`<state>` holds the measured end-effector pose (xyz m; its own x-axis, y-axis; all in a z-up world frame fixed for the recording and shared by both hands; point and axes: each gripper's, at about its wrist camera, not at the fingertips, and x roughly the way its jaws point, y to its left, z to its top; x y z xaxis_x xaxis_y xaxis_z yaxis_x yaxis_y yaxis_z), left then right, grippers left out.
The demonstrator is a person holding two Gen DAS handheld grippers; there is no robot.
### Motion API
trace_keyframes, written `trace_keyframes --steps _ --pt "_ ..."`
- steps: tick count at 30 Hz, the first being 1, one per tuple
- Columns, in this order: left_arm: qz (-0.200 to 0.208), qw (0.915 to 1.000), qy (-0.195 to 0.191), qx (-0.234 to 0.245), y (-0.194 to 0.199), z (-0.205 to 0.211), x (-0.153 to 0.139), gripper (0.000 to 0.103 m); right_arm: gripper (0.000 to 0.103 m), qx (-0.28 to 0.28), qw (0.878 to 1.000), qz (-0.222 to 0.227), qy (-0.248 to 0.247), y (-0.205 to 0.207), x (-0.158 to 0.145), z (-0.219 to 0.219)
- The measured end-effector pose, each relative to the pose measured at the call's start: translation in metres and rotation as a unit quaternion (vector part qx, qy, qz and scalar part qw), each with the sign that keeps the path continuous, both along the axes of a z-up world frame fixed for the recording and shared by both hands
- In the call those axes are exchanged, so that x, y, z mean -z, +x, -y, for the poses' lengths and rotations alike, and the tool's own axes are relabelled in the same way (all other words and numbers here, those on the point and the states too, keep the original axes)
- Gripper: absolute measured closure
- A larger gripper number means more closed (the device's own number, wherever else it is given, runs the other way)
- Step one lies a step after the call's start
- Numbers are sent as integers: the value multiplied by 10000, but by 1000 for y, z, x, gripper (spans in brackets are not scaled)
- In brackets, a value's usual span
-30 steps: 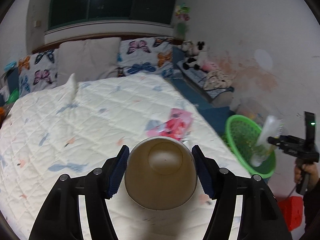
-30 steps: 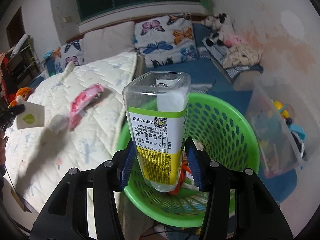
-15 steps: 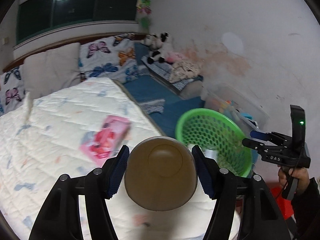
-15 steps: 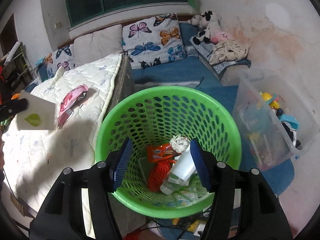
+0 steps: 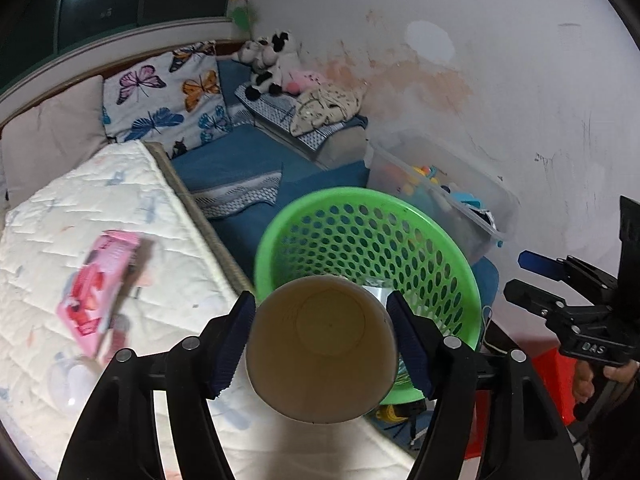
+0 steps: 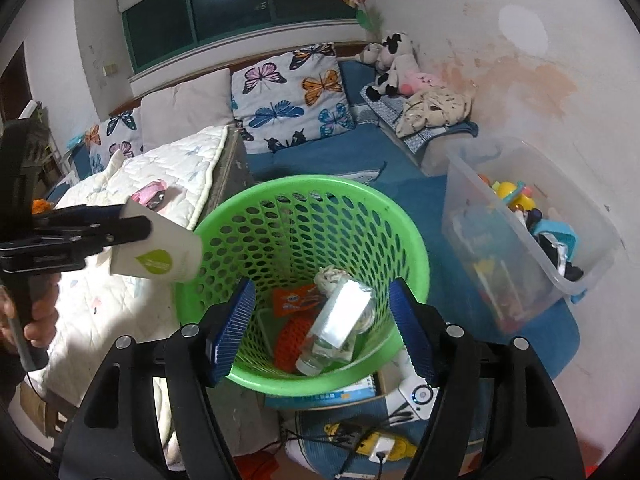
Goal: Collect trash
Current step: 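Carry the paper cup over the basket and open the left tool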
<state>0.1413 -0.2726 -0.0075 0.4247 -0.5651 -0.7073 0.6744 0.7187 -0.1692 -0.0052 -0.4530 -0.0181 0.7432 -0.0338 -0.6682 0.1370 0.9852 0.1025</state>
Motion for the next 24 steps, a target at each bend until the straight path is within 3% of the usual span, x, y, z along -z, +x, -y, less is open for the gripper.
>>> trace_keyframes --steps 10,24 --pt "-253 9996 68 121 -1 23 17 23 33 93 9998 -46 158 -7 9 9" --pt "84 9986 287 -438 -3 -39 6 22 33 -217 9996 12 164 1 4 -16"
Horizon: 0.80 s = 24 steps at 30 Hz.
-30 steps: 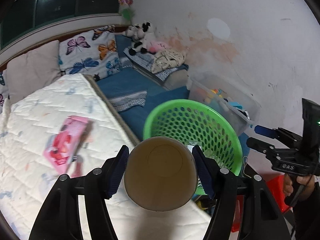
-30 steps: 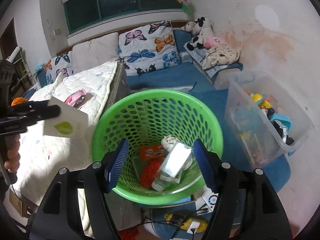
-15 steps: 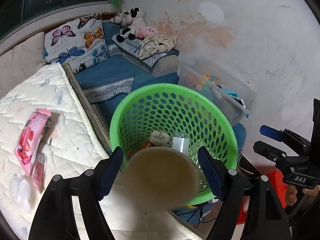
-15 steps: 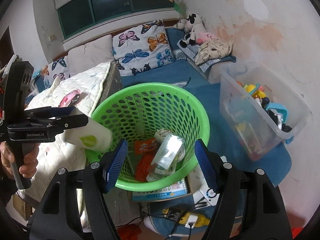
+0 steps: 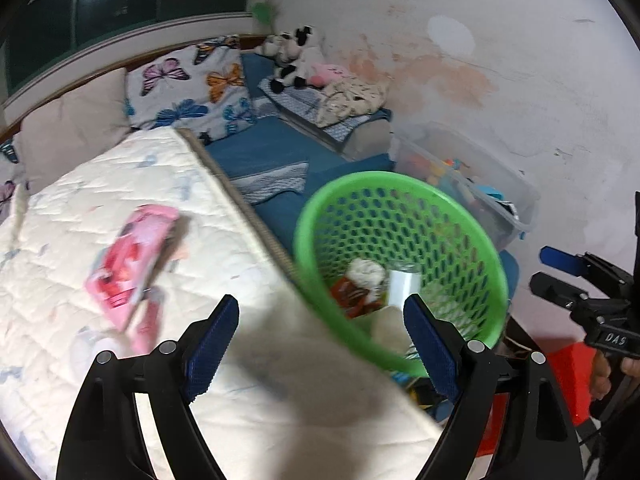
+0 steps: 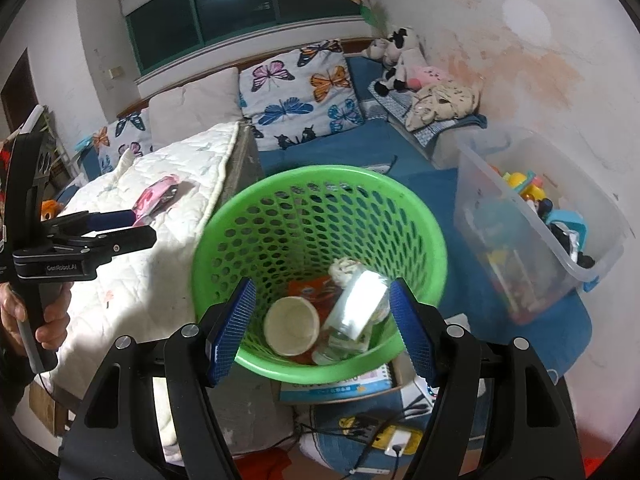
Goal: Collect trash
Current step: 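Carry the paper cup over the basket and open the left tool, then move the left tool to the clear plastic cup and close on it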
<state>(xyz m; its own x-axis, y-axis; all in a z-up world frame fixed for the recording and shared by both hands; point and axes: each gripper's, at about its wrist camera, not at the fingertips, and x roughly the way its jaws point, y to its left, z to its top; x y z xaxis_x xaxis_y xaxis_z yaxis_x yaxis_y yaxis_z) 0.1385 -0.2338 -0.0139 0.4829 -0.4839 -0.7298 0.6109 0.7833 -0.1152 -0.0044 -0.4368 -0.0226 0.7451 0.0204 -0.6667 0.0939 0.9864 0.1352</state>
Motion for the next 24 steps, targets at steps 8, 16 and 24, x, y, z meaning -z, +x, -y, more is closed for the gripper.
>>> trace_keyframes --steps 8,16,24 --pt "125 9976 178 -661 16 -56 2 22 31 -276 9996 35 -40 14 -4 -25" --pt "155 9909 359 -1289 33 -112 15 22 30 -551 9985 15 -18 25 -2 -47" --pt "-28 9856 542 -1602 47 -137 38 22 30 -828 9966 -29 -9 40 -1 -69"
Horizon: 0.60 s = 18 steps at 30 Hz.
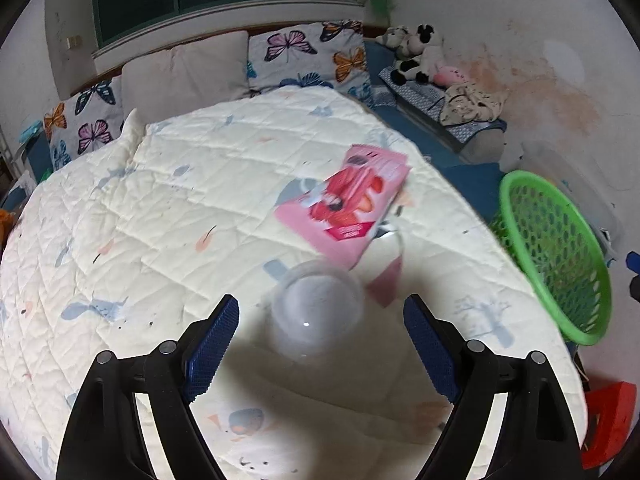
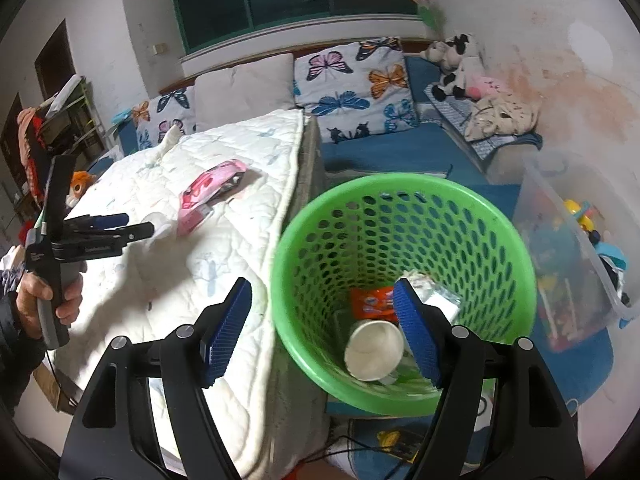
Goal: Collect trash
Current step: 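Move the left tool to the clear plastic cup and close on it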
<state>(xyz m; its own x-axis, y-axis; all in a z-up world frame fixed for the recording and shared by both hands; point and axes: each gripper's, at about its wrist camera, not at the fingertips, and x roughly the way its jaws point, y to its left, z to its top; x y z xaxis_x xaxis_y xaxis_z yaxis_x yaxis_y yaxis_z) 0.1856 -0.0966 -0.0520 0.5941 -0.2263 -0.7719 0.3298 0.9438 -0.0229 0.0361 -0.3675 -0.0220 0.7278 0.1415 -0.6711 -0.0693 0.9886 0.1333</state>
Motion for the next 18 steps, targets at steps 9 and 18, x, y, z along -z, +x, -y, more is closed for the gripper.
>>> trace_keyframes --steps 9,18 --pt "-129 9999 56 26 9 -2 14 29 30 -212 9997 -75 -44 13 3 -21" --pt "-214 9995 -198 155 9 -7 16 49 30 -398 9991 -138 -69 23 4 -41"
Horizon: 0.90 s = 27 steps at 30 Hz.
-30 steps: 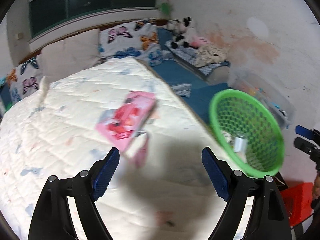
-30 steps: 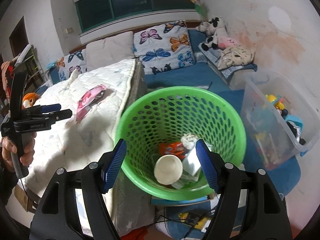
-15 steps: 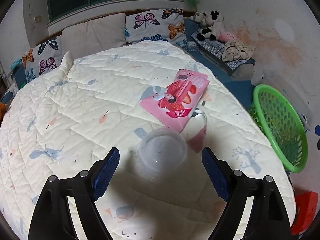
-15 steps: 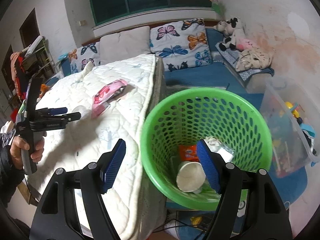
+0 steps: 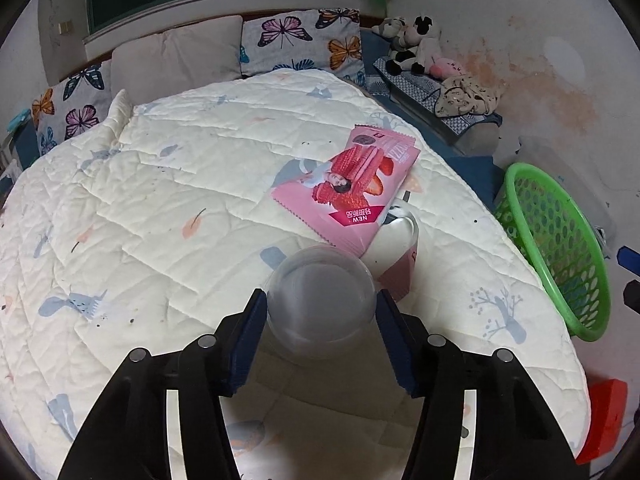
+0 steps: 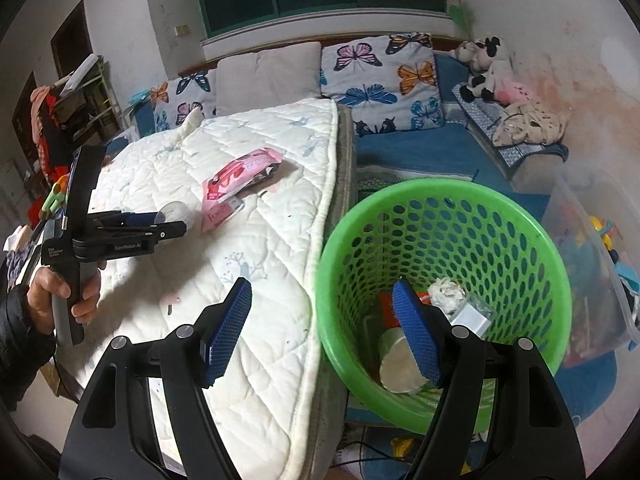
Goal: Collect trash
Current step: 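Move the left tool to the clear plastic cup and close on it, then grasp the pink snack wrapper with the right tool while the left tool holds the clear cup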
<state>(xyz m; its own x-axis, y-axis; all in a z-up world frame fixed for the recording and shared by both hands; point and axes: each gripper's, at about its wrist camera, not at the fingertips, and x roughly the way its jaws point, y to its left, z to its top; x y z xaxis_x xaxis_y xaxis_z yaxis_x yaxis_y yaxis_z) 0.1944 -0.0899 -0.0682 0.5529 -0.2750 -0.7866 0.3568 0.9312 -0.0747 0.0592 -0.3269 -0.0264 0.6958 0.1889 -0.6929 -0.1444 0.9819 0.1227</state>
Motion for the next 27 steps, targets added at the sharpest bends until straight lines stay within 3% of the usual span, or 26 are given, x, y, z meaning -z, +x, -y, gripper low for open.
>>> trace_keyframes --steps 14,27 --pt "246 9994 -164 -167 -15 -33 -26 49 30 -507 9984 -117 241 50 -9 -47" --pt "437 9978 -323 -373 -24 -78 -45 49 30 -564 9958 -464 554 138 0 -89"
